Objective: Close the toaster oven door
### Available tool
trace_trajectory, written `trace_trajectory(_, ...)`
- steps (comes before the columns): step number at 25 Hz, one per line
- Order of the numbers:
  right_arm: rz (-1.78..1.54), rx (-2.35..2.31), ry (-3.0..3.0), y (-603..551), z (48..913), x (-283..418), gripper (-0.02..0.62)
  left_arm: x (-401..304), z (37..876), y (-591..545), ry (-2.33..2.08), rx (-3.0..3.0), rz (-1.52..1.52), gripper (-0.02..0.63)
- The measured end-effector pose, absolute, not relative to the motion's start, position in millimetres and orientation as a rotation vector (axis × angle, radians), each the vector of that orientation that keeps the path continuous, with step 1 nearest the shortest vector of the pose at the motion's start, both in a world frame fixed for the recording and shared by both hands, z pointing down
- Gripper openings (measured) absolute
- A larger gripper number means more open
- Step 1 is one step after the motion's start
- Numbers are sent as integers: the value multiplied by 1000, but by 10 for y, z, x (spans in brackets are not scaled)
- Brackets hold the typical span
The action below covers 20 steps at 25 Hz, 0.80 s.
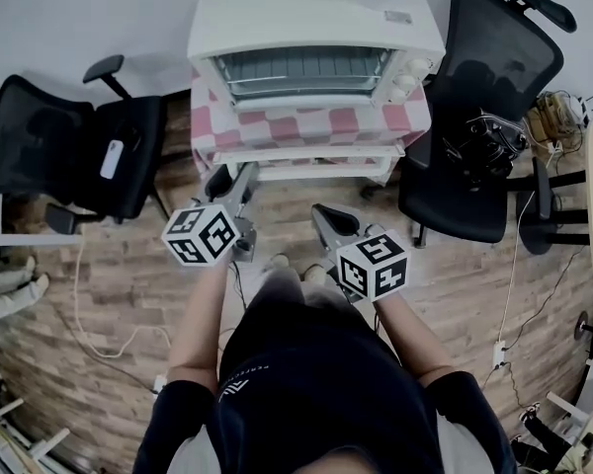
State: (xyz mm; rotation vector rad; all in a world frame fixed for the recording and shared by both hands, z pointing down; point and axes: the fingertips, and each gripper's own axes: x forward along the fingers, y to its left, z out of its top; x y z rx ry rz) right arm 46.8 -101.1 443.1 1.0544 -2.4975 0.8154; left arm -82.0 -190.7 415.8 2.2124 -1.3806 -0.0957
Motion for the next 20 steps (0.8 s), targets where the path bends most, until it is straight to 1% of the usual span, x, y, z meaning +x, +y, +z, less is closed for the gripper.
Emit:
trace_trajectory(10,782,1078,-2547,-1217,4247,516,3,-863,3793,-2169,-1428,2166,-205,189)
trace_trajectory(20,749,1080,-2592,-1591,4017,336,3,-873,3618,-2350,-1407,2137,-139,189)
